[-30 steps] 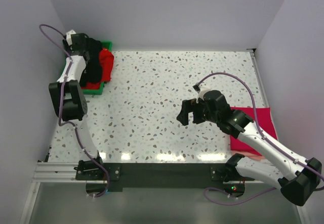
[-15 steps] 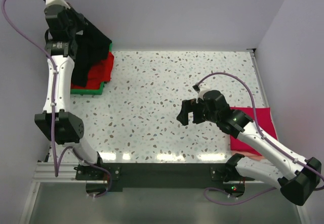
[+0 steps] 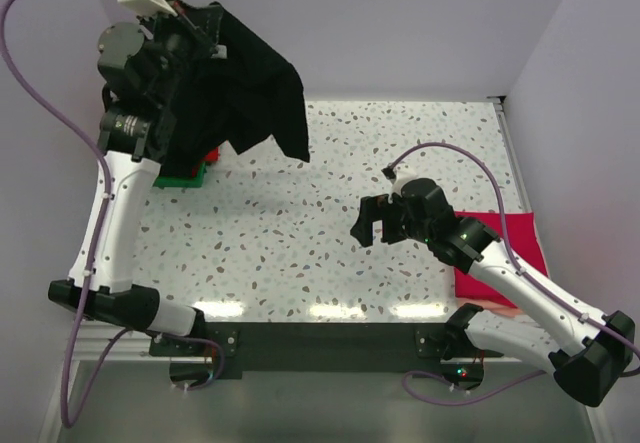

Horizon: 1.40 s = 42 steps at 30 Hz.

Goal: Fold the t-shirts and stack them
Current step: Move the tshirt to the center of the board

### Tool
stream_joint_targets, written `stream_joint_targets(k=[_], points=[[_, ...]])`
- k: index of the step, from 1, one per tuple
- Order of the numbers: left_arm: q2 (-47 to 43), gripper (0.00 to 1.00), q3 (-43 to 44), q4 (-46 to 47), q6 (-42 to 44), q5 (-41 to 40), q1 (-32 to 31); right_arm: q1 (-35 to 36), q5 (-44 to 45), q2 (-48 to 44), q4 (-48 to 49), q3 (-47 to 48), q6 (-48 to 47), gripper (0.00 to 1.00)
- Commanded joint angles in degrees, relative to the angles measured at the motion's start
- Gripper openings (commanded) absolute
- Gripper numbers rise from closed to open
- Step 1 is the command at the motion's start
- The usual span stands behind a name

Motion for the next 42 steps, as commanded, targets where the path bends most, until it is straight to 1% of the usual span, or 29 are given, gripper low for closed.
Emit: stream_joint_targets(k=[1,2,3,6,7,8,10,11,14,16,18,20,23,25,26,27,29,30,31,33,34,35,36,37,38,39,40,41,42], points=[[1.3,0.0,-4.0,5.9,-1.4,-0.8,-5.9,0.3,2.6,-1.0,0.6,2.1,-1.1,0.99],[2.0,0.0,-5.1,6.3,-1.6,-1.2,-7.3,0.2,3.0,-1.2,0.6,2.0,-1.1,0.99],[4.0,0.0,-5.3,6.7,-2.0,-1.3,-10.1,0.2,3.3,-1.2,0.5,2.2,-1.0,0.99],[9.1,0.0,-4.9,6.9,-2.7,-2.2,-16.0,0.2,4.5,-1.3,0.4,2.1,-0.5,0.99],[10.6,0.0,-4.6,7.2,-2.9,-4.5,-17.2,0.2,5.2,-1.4,0.6,1.9,-0.4,0.99],[13.9,0.0,-3.2,7.1,-3.1,-4.6,-19.8,0.3,5.4,-1.3,1.0,1.7,-0.3,0.99],[17.5,0.0,0.9,5.9,-3.2,-5.1,-22.1,0.2,6.4,-1.6,1.0,1.5,0.0,0.99],[20.8,0.0,2.0,5.3,-3.2,-5.3,-24.2,0.2,7.0,-1.6,1.4,1.4,0.1,0.99],[25.7,0.0,5.0,4.6,-5.0,-4.8,-26.4,0.3,9.4,-2.0,2.0,0.9,1.0,0.99],[27.4,0.0,6.3,4.6,-6.2,-4.4,-27.8,0.2,11.2,-2.0,1.8,1.4,1.4,0.99],[29.5,0.0,7.2,4.8,-6.6,-4.6,-28.6,0.3,15.3,-2.0,2.8,0.9,2.2,0.98],[32.3,0.0,9.7,4.3,-6.5,-4.1,-29.6,0.3,17.8,-1.4,3.9,0.8,2.3,0.98],[37.1,0.0,14.2,2.8,-7.7,-2.6,-29.8,0.2,19.0,0.2,5.5,0.8,2.2,0.97],[40.0,0.04,16.2,3.0,-8.1,-0.8,-29.8,0.2,20.0,2.1,6.1,0.9,2.6,0.96],[41.0,0.07,16.5,3.3,-8.1,-0.4,-29.8,0.2,20.2,2.8,7.1,0.9,2.7,0.96],[41.8,0.16,17.1,3.1,-8.0,-0.1,-29.6,0.1,20.6,3.5,7.8,0.8,3.0,0.95],[44.1,0.24,19.4,1.3,-7.7,0.0,-28.6,0.1,23.0,5.8,8.3,1.1,3.0,0.95],[44.3,0.34,19.5,0.9,-7.9,0.3,-28.0,0.0,24.4,6.7,7.9,2.1,2.9,0.95],[44.1,0.4,17.9,0.7,-8.5,1.0,-26.0,-0.1,27.4,7.5,7.9,2.6,2.8,0.94],[42.4,0.54,14.7,1.6,-10.3,2.9,-23.4,-2.1,27.6,9.7,8.7,3.7,2.8,0.92],[41.6,0.56,11.2,1.4,-11.1,4.2,-22.0,-3.3,25.9,10.5,9.1,4.2,2.8,0.91],[39.3,0.57,9.0,0.6,-12.1,4.3,-19.5,-5.8,24.9,11.5,10.0,5.5,2.7,0.91],[37.6,0.61,6.4,0.2,-12.6,3.7,-18.4,-7.4,23.7,14.0,10.1,6.4,3.0,0.9],[35.5,0.62,-0.8,0.6,-13.0,1.7,-16.6,-10.7,22.6,15.3,10.4,7.2,3.2,0.9],[30.4,0.63,-5.1,2.9,-13.5,0.8,-15.9,-12.1,20.8,17.0,11.2,8.7,3.2,0.9],[27.7,0.63,-9.1,3.8,-13.7,-1.9,-15.3,-13.3,20.3,20.2,11.4,9.4,2.9,0.9],[25.2,0.63,-16.5,4.1,-14.3,-4.0,-14.3,-15.7,20.1,22.4,11.6,10.4,2.7,0.9],[20.2,0.63,-19.8,3.6,-15.7,-5.9,-13.7,-16.7,19.7,24.2,11.4,12.1,2.7,0.89],[17.8,0.61,-23.2,3.3,-16.3,-7.6,-13.3,-17.8,19.5,25.9,11.4,12.8,2.6,0.88]])
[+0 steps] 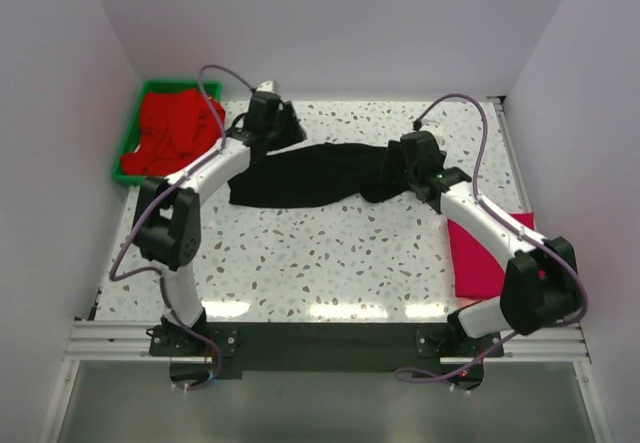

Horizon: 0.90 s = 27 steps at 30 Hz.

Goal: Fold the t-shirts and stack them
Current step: Move the tshirt to the center of the board, then flatten the tshirt out

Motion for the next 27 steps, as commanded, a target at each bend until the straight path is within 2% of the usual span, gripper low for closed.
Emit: stream_joint_targets(k=[1,5,10,16,27], points=[[-15.0,0.59,-13.7,1.8,-4.0,-9.1,1.3,-4.7,-1.6,7.2,3.2,4.2,0.7,0.88],[-26.5,0.55,-27.8,-2.2,-8.3,-15.2,3.2,-8.2,-5.4,12.9,4.4,4.9,2.7,0.84],[-33.8,0.53,-40.2,-3.9,-9.8,-18.9,6.3,-9.4,-4.1,14.7,5.6,3.6,3.4,0.81],[-33.9,0.55,-43.7,-4.5,-11.6,-21.6,6.8,-9.4,-6.2,15.4,8.6,4.6,4.8,0.78],[-27.9,0.56,-44.5,-0.7,-11.0,-21.1,10.1,-9.4,-3.6,23.0,9.0,10.9,6.5,0.59]])
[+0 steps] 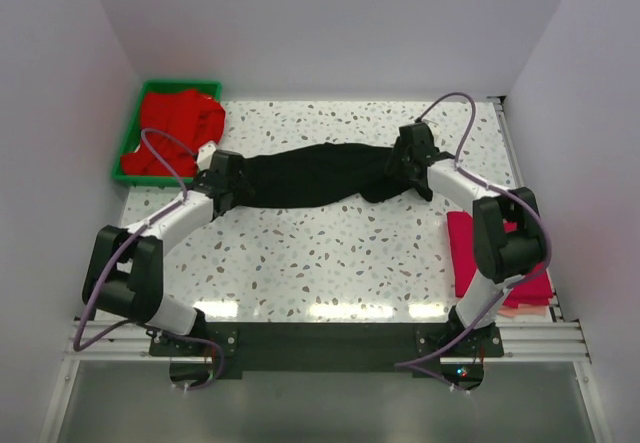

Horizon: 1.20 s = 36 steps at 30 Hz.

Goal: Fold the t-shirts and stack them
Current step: Flatten the tshirt out

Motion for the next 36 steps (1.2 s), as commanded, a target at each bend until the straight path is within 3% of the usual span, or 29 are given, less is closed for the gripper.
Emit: stream_joint_targets(k=[1,7,13,15,18,19,22,36], points=[[1.9,0.56,-0.4,3.4,-0.4,-1.7,1.4,-0.1,2.4,2.4,2.0,4.0,1.0,0.57],[5.6,0.55,-0.4,4.9,0.1,-0.4,2.1,-0.3,3.7,2.5,1.5,4.6,0.8,0.48],[9.6,0.54,0.4,6.7,-0.5,-0.4,2.1,-0.5,4.3,1.7,0.2,5.7,0.1,0.29],[11.3,0.53,2.1,6.7,-0.4,-0.4,2.1,-0.5,4.2,1.4,-0.2,6.1,0.0,0.19],[12.9,0.39,4.8,6.9,0.3,-1.2,2.2,-0.7,4.0,0.2,-1.9,6.6,-0.3,0.03],[13.3,0.25,5.7,6.4,1.0,-1.6,2.2,-0.8,4.0,-0.4,-2.4,6.9,-0.4,0.0],[13.6,0.0,9.7,3.6,2.5,-2.8,2.5,-1.3,3.8,-3.7,-4.3,7.0,-1.0,0.0],[-15.8,0.0,11.4,-6.5,8.9,-5.9,2.6,-7.1,0.1,-25.9,-15.2,6.4,-5.3,0.0]])
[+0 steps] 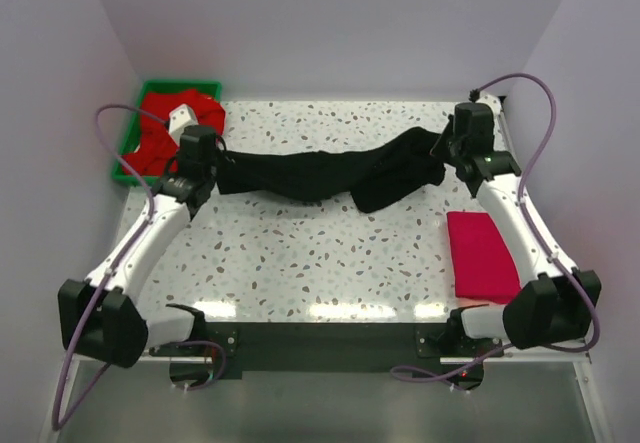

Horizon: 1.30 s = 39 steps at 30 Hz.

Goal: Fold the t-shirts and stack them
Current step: Flatten the tshirt out

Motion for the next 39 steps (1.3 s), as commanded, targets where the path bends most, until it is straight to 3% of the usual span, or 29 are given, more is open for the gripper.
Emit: stream_joint_targets(k=[1,9,14,18,22,27,29,30,33,36,39], points=[[-6.5,0.0,2.6,-4.6,3.5,-2.5,0.7,-0.8,-0.8,-7.3,-4.0,1.2,-2.1,0.0],[-19.1,0.0,7.5,-13.0,4.7,-3.6,0.6,-4.0,0.4,-18.8,-10.7,4.1,-3.6,0.0],[-20.4,0.0,12.8,-15.2,5.9,-4.5,0.8,-4.2,2.0,-21.2,-13.3,9.4,-4.1,0.0],[-14.4,0.0,15.0,-13.3,6.4,-2.4,0.9,-4.3,-0.3,-16.0,-11.5,12.5,-4.1,0.0],[-5.7,0.0,16.0,-8.7,6.4,2.2,2.3,-4.3,-6.0,-2.8,-7.2,15.7,-3.7,0.0],[12.1,0.0,20.5,-4.5,6.4,12.4,6.3,-5.1,-7.9,14.9,-5.2,22.4,-3.5,0.0],[17.6,0.01,24.5,-5.0,6.7,15.4,8.0,-6.2,-11.4,23.0,-5.5,25.1,-3.1,0.11],[22.1,0.17,25.6,-4.6,7.4,18.3,8.6,-6.4,-12.5,25.4,-5.8,27.2,-2.9,0.28],[25.7,0.46,27.1,-3.9,8.1,21.3,10.7,-7.0,-14.6,28.4,-6.1,27.7,-2.5,0.52],[22.8,0.55,22.3,-1.3,7.5,20.3,11.5,-6.9,-14.7,24.9,-2.1,20.8,-1.7,0.63],[19.7,0.54,16.1,-1.0,5.3,17.4,11.8,-6.9,-14.7,20.8,-0.5,14.0,-0.1,0.63]])
